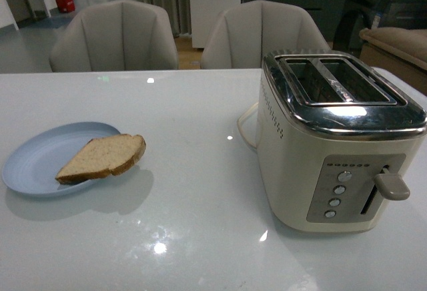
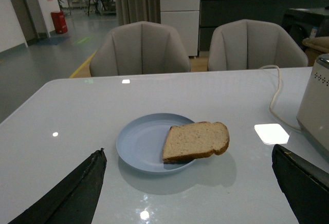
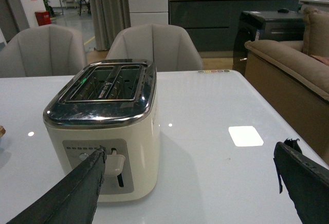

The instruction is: Left arm holds plate, right arm toasts bread

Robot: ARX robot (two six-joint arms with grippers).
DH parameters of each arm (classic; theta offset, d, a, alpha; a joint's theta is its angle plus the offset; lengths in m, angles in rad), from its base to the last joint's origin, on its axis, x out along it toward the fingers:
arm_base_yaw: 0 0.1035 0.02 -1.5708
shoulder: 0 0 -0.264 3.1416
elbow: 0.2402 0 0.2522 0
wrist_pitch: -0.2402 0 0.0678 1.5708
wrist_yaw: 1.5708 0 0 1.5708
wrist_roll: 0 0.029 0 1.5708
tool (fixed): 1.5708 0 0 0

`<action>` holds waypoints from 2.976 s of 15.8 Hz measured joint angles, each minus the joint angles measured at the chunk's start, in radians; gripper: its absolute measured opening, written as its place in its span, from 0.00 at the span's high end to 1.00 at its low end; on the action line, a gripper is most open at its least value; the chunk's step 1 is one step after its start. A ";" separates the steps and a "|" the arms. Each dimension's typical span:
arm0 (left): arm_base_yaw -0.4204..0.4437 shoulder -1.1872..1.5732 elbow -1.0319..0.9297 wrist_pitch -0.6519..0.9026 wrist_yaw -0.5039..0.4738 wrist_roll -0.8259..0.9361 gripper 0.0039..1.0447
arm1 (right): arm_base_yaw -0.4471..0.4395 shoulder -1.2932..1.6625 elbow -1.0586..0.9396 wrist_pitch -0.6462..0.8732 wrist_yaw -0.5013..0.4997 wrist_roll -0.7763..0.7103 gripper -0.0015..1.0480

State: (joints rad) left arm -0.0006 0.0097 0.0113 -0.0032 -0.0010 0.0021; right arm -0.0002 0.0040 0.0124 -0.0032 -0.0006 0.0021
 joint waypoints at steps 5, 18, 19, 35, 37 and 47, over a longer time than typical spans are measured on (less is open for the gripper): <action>0.000 0.000 0.000 0.000 0.000 0.000 0.06 | 0.000 0.000 0.000 0.000 0.000 0.000 0.06; 0.000 0.000 0.000 0.000 0.000 0.000 0.06 | 0.000 0.000 0.000 0.000 0.000 0.000 0.06; 0.000 0.000 0.000 0.000 0.000 0.000 0.06 | 0.000 0.000 0.000 0.000 0.000 0.000 0.06; 0.067 0.667 0.270 0.246 -0.038 -0.108 0.06 | 0.000 0.000 0.000 0.000 0.000 0.000 0.06; 0.151 0.966 0.375 0.472 0.054 -0.063 0.06 | 0.000 0.000 0.000 0.000 0.000 0.000 0.06; 0.283 2.014 1.058 0.474 0.230 0.113 0.06 | 0.000 0.000 0.000 0.000 0.000 0.000 0.06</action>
State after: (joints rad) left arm 0.2821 2.0235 1.0691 0.4709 0.2295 0.1146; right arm -0.0002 0.0040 0.0124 -0.0032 -0.0006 0.0021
